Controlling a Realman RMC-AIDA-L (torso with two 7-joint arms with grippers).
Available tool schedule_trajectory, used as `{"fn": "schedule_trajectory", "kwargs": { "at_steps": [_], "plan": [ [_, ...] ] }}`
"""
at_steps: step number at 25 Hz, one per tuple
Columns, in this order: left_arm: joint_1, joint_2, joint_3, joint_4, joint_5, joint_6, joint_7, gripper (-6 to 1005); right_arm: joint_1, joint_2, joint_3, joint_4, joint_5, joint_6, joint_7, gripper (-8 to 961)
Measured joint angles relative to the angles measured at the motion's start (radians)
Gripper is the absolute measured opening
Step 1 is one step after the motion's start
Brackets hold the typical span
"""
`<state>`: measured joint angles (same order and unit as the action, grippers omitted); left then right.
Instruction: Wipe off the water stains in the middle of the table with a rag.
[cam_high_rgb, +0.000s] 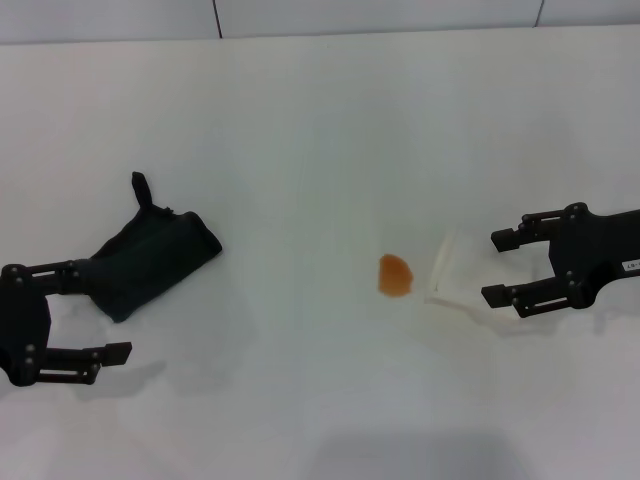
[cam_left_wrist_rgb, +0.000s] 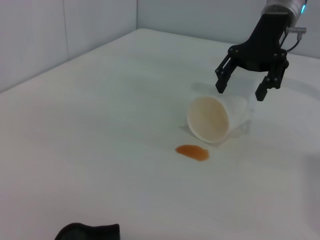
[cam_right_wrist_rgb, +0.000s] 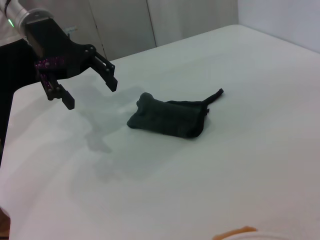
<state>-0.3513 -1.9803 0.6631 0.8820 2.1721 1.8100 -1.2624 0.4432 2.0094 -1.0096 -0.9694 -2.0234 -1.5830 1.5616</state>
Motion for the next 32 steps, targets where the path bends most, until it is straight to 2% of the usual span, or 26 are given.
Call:
{"fn": "schedule_trajectory", "kwargs": {
  "at_steps": [20, 26, 32],
  "plan": [
    [-0.015, 0.003, 0.008, 0.009, 0.003, 0.009, 0.011, 859, 0.009, -0.003, -0.012, -0.014, -0.013, 0.018, 0.023, 761],
    [-0.025, -0.003, 0.009, 0.017, 0.021, 0.009, 0.015, 860, 0.035, -0.001, -0.034, -0.062, -0.107, 0.027, 0.127, 760],
    [-0.031, -0.005, 0.009, 0.017, 0.036, 0.009, 0.015, 860, 0.101, -0.004, -0.14, -0.14, -0.234, 0.024, 0.325, 759]
  ]
}}
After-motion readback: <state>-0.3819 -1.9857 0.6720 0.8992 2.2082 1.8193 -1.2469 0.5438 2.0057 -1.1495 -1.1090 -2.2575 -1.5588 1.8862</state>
